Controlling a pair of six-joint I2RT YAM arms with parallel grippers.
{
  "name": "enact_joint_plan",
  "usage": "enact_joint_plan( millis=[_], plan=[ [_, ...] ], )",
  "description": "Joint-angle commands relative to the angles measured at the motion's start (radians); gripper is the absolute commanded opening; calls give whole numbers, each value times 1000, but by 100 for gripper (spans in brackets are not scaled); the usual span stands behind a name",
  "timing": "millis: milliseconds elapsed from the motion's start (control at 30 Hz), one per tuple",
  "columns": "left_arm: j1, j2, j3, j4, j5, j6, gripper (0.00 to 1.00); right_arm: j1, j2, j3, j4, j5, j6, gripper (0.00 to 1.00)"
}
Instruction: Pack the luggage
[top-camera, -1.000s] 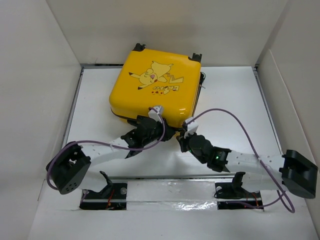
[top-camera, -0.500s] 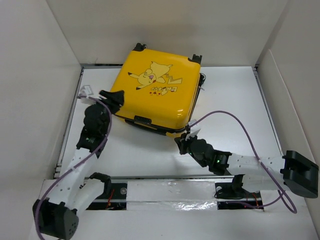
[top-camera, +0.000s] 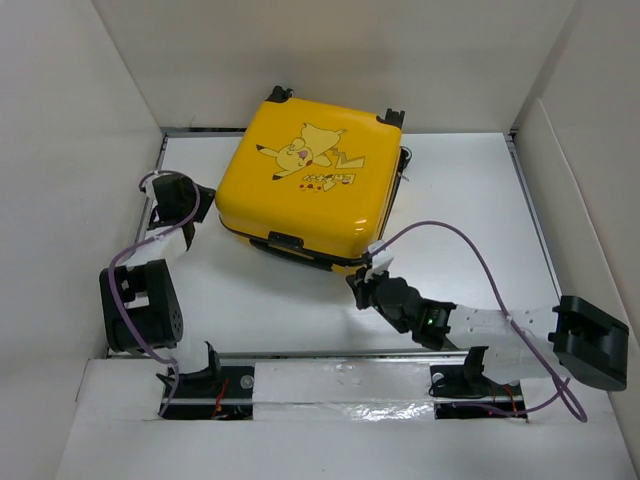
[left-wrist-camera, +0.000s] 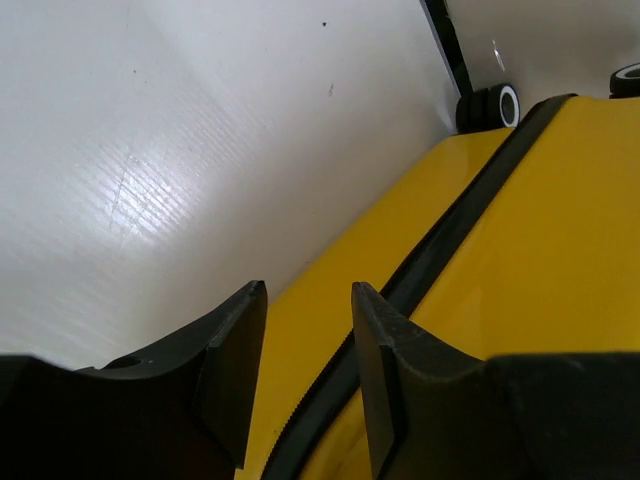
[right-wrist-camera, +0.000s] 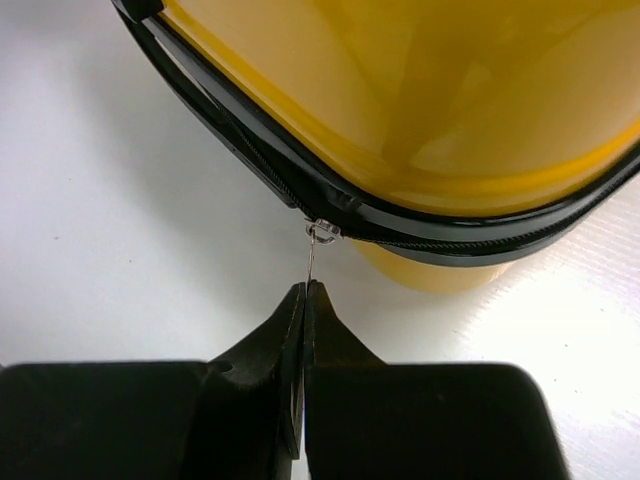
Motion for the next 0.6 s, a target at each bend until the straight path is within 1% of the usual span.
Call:
enact_joint_plan(
  millis=[0,33,67,167,200,233,300,333,400,433,467,567],
  plan=[
    [-71,-13,6,52,70,6,36,46,61,58,67,-149,-10,0],
    [-95,0,-1,57,67,4,36,46,80,73,76,-153,-21,0],
    [-144,4,-10,66,68,-8,36,46,118,92,87,-159,-33,0],
    [-212,-9,-99,170,65,-51,36,46,180,210,72,-205,-92,0],
    [-259,-16,-140,214,55,-57,36,46,219,243,47,-221,-111,0],
    [-284,-35,-154,224,41,-58,35,46,239,301,42,-253,-116,0],
    [-348,-61,-188,235,12,-46,36,58,304,354,41,-265,-133,0],
    [-365,-92,-203,233,1,-40,36,82,327,413,29,-287,-142,0],
    [-387,-130,-264,258,-8,-39,35,107,373,472,6,-304,-165,0],
    [-398,-172,-287,262,-7,-39,35,121,422,506,-8,-314,-179,0],
    [-398,-196,-306,262,2,-31,35,153,446,574,-28,-331,-190,0],
    [-407,-299,-402,270,21,-28,34,204,525,674,-64,-394,-224,0]
  ],
)
